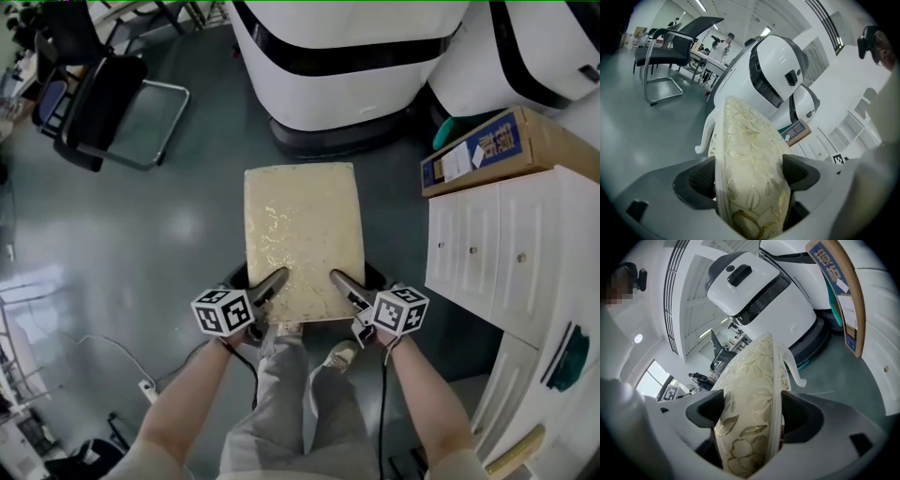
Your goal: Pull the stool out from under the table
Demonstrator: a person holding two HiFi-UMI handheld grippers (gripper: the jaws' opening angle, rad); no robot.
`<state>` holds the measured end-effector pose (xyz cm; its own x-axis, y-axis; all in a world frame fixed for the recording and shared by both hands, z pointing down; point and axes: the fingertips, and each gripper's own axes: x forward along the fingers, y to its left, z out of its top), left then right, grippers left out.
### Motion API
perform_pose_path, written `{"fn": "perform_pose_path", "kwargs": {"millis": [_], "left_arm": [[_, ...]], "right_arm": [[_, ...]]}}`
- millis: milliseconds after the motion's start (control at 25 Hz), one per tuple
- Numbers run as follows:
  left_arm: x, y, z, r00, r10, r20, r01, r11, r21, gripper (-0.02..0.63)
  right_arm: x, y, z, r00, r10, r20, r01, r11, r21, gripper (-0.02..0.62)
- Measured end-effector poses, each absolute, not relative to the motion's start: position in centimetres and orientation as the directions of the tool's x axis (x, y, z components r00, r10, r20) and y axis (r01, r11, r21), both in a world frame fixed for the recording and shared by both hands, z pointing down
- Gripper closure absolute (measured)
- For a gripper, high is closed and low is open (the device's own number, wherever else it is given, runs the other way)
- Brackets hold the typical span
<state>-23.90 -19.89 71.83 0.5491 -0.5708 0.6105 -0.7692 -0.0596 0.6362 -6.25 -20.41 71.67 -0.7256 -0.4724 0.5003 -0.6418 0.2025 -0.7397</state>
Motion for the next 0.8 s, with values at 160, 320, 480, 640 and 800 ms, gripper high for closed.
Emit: {"fn": "perform_pose_path", "kwargs": {"millis": [160, 320, 480, 640, 800], "left_arm": [[-25.0, -20.4, 75.3, 0.545, -0.577, 0.608, -0.768, -0.055, 0.638, 0.149], [-25.8, -20.6, 78.6, 0.551, -0.570, 0.609, -0.763, -0.048, 0.645, 0.149], [-25.9, -20.6, 80.8, 0.557, -0.561, 0.612, -0.765, -0.061, 0.641, 0.149], [-25.7, -21.1, 82.0, 0.572, -0.557, 0.603, -0.765, -0.096, 0.637, 0.149], [-25.7, -21.8, 82.7, 0.577, -0.570, 0.585, -0.764, -0.124, 0.633, 0.149]], "right_arm": [[-7.4, -21.1, 75.1, -0.725, -0.467, 0.506, -0.646, 0.205, -0.735, 0.213], [-8.1, -21.2, 78.2, -0.722, -0.460, 0.517, -0.652, 0.200, -0.732, 0.213], [-8.2, -21.0, 80.4, -0.713, -0.471, 0.519, -0.655, 0.183, -0.734, 0.213], [-8.0, -21.0, 81.6, -0.701, -0.495, 0.513, -0.659, 0.176, -0.731, 0.213], [-7.9, -21.5, 82.3, -0.695, -0.513, 0.504, -0.662, 0.182, -0.727, 0.213]]}}
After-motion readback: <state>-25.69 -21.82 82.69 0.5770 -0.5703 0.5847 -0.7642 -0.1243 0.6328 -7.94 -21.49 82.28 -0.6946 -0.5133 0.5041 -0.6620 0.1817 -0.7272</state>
